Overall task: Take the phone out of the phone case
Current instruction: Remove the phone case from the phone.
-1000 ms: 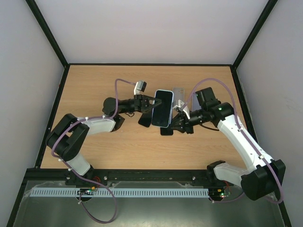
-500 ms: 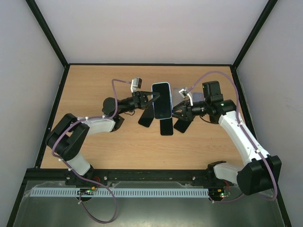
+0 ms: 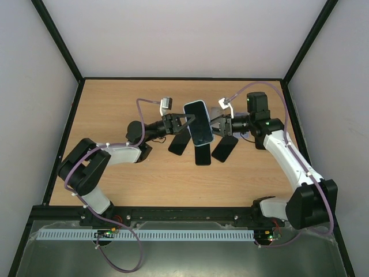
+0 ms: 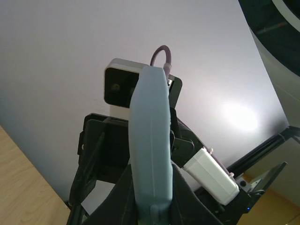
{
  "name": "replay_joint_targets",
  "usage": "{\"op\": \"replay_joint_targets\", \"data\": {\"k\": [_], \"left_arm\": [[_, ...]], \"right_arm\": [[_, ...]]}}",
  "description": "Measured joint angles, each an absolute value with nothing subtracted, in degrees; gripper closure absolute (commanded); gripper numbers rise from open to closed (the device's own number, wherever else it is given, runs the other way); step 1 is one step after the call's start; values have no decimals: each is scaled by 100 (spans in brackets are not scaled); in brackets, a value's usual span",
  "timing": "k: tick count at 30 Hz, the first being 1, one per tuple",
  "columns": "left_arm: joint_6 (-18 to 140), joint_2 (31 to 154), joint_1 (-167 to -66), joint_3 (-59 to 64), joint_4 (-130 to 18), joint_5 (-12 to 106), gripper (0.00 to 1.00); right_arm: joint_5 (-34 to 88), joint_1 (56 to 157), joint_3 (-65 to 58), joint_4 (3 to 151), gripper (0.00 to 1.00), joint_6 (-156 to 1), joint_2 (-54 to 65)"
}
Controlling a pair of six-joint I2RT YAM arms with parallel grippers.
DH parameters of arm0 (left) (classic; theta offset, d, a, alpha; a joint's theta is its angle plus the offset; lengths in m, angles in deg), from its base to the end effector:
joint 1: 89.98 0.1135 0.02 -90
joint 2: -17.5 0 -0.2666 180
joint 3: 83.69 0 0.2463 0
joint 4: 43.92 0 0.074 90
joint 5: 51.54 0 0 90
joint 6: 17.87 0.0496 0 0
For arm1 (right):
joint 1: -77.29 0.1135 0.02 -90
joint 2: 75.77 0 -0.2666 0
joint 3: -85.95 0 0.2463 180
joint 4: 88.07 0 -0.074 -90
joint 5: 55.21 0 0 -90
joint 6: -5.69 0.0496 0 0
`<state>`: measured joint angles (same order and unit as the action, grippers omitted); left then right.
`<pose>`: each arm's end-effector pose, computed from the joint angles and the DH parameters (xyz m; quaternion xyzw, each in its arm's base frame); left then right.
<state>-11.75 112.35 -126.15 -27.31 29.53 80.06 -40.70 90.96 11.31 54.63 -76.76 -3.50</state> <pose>0.2441 -0.2192 0.2896 0.1134 0.5223 -0.8002 0.2722 0.2372 0.1071 0.3281 -0.3200 0.6851 0.6008 0.2594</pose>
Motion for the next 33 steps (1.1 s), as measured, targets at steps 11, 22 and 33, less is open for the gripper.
{"op": "replay_joint_targets", "data": {"k": [11, 22, 33], "left_arm": [[-449, 11194, -12676, -2718, 2515, 8091, 97], [1352, 10746, -12748, -2029, -138, 8640, 98], [3009, 10499, -12820, -1494, -3178, 7875, 51]], "right_arm": [[-4483, 8965, 1131, 5378, 73, -7735, -158], [-4212, 8820, 1186, 4110, 98, -9029, -368], [-3486, 8912, 2146, 5009, 98, -8089, -717]]}}
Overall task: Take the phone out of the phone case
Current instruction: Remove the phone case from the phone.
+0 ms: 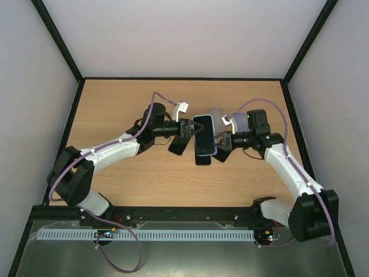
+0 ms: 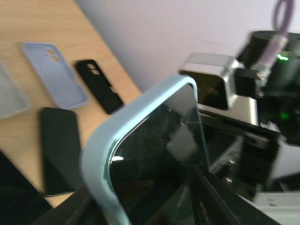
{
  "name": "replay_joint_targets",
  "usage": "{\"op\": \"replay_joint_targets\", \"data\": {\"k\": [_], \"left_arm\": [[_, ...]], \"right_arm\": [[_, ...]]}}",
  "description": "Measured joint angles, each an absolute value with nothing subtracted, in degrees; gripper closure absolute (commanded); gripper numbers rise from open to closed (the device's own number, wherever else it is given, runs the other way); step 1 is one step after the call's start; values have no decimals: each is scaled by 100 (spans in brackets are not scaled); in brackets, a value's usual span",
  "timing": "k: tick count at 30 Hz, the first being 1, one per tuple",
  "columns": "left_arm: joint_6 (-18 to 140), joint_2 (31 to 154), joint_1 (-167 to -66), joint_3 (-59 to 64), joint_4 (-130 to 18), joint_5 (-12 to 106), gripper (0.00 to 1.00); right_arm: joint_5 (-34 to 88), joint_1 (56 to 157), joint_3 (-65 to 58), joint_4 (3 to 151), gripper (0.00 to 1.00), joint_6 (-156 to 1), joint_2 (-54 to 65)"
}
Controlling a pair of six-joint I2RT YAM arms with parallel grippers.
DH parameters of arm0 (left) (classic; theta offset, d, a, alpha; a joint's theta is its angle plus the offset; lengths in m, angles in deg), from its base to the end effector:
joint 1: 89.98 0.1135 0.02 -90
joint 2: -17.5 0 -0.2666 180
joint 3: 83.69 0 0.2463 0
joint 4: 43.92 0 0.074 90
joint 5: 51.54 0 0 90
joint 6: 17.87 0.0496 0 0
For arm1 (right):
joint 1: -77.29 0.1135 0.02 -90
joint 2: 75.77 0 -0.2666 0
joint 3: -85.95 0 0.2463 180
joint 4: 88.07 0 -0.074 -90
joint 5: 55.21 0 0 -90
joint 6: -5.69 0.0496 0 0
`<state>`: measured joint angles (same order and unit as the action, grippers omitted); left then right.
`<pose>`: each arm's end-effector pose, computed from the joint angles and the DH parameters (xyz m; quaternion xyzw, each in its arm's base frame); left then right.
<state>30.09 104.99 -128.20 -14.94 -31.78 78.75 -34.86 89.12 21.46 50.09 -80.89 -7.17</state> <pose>0.2572 -0.2434 0.2879 0.2056 0.7082 -0.5991 0.3118 0.2174 0.0930 0.2785 -0.2694 0.7432 0.5656 0.2349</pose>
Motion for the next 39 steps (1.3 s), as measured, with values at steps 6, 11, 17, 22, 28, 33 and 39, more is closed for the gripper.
{"op": "replay_joint_targets", "data": {"k": [6, 11, 17, 22, 28, 33, 39], "left_arm": [[3453, 10540, -12794, -1015, -4094, 6625, 41], [3645, 10538, -12842, -919, -4396, 5615, 42], [4755, 10538, -13834, -956, -4721, 3969, 43], [6043, 10538, -14912, -1011, -4728, 2938, 48], [7623, 10647, -15893, -1096, -4710, 1923, 50], [8427, 11277, -16232, -980, -4702, 1073, 49], [9094, 11978, -16433, -878, -4700, -33, 57]], "right_arm": [[-2286, 8976, 2806, 5702, 98, -6833, -1163], [-1222, 8917, 2889, 5774, 98, -6256, -1135], [-417, 8890, 3123, 5905, 98, -5751, -1113], [-358, 8875, 3133, 5997, 98, -5554, -835], [-461, 8860, 3133, 6027, 98, -5412, -665], [-551, 8855, 3144, 6093, 98, -5381, -667], [-774, 8853, 3308, 6187, 98, -5381, -713]]}}
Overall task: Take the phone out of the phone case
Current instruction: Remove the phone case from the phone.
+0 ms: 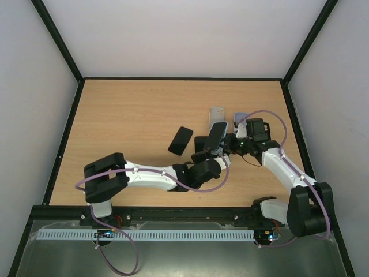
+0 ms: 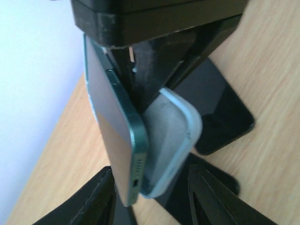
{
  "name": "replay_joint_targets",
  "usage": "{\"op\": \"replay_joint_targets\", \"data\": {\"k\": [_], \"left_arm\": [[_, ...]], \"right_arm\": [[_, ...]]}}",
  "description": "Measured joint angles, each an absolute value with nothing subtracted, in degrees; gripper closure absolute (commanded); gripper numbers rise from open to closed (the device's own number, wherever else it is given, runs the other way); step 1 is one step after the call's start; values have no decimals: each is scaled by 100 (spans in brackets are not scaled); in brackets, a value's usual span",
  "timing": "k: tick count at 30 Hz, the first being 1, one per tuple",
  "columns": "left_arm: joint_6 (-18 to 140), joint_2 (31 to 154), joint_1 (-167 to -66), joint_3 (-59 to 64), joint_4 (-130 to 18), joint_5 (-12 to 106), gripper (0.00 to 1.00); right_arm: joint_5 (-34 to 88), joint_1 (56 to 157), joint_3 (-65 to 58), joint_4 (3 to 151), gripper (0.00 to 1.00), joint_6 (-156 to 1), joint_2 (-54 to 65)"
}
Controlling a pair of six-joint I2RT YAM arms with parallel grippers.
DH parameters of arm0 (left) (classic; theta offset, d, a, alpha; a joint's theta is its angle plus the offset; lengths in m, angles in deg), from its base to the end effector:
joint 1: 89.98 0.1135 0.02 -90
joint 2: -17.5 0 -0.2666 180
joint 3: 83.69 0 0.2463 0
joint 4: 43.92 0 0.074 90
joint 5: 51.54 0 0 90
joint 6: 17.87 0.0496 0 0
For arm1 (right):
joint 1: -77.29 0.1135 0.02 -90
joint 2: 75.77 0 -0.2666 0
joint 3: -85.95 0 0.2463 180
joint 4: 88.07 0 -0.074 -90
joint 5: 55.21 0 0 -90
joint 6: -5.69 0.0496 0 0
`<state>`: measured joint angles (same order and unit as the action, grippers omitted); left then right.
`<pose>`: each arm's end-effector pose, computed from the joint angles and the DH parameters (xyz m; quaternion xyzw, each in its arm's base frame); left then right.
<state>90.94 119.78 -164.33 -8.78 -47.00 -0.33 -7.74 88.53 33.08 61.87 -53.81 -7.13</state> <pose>0.1358 -0.3696 0.2037 0.4813 0.6825 0.0368 0.5488 0.2259 0.0791 0.2156 0.0100 0.8742 0.4388 0.2077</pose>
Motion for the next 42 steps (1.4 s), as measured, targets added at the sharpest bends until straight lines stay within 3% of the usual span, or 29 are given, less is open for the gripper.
{"op": "replay_joint_targets", "data": {"k": [4, 13, 15, 19, 20, 29, 42], "left_arm": [[9404, 12064, -16468, -864, -4542, -564, 55], [9857, 12066, -16477, -860, -4046, -857, 63], [9970, 12094, -16477, -851, -3945, -892, 71], [10200, 12280, -16477, -799, -3740, -1062, 95], [10268, 12326, -16477, -790, -3696, -1121, 97], [10219, 12313, -16435, -792, -3563, -1357, 98], [9070, 11012, -16374, -878, -4232, -1178, 98]], "right_arm": [[-944, 8853, 3383, 6189, 98, -5386, -730], [-1375, 8851, 3466, 6311, 98, -5405, -730], [-1469, 8844, 3468, 6349, 98, -5405, -730], [-1626, 8844, 3485, 6438, 98, -5403, -730], [-1630, 8844, 3485, 6451, 98, -5403, -730], [-1401, 8836, 3538, 6460, 98, -5469, -759], [385, 8844, 3538, 6445, 98, -5818, -785]]}}
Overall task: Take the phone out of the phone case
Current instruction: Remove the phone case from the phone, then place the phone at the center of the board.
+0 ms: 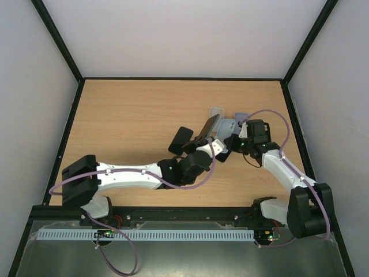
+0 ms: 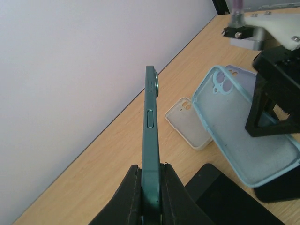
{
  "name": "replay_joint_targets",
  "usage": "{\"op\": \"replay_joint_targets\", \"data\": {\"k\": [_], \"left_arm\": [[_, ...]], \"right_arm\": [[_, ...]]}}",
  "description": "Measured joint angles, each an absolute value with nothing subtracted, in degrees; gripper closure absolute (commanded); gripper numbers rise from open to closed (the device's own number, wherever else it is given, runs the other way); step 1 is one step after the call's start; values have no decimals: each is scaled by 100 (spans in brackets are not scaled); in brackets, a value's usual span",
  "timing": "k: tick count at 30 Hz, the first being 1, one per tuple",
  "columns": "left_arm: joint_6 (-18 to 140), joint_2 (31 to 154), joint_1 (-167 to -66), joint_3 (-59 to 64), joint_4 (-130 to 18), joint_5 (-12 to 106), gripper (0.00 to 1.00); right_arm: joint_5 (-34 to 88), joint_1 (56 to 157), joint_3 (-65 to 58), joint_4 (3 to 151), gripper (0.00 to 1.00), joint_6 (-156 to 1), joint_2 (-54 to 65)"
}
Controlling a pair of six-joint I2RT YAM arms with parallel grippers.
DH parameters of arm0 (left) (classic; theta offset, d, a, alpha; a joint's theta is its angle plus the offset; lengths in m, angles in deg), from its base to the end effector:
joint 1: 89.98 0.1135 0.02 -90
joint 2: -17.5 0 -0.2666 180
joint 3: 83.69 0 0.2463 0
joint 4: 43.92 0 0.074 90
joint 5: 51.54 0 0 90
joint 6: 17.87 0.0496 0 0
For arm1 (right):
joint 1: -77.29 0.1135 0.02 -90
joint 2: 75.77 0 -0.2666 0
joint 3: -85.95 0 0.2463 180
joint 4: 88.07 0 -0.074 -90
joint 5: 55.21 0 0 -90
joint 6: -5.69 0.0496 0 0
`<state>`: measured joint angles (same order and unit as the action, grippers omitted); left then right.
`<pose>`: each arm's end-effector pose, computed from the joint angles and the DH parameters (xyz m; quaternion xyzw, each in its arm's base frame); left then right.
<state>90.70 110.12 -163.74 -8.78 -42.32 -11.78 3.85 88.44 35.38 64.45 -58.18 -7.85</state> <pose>0.1396 -0.3430 0.2756 0.3453 0.6852 0.0486 0.6395 0.2281 0.0710 0.2049 0.0144 0.8956 0.3517 0.2720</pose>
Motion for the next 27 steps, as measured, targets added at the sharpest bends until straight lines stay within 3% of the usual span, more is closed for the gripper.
{"op": "replay_joint_targets", "data": {"k": [8, 16, 27], "left_arm": [[8123, 10722, -16079, -1186, -5259, -1631, 98], [6329, 11502, -15427, -1190, -7255, -2623, 98], [5212, 12201, -14846, -1192, -8306, -2367, 98]], "right_arm": [[651, 8844, 3536, 6499, 98, -5895, -936], [667, 8844, 3536, 6569, 98, -5969, -1047], [641, 8844, 3536, 6576, 98, -5987, -1047]]}}
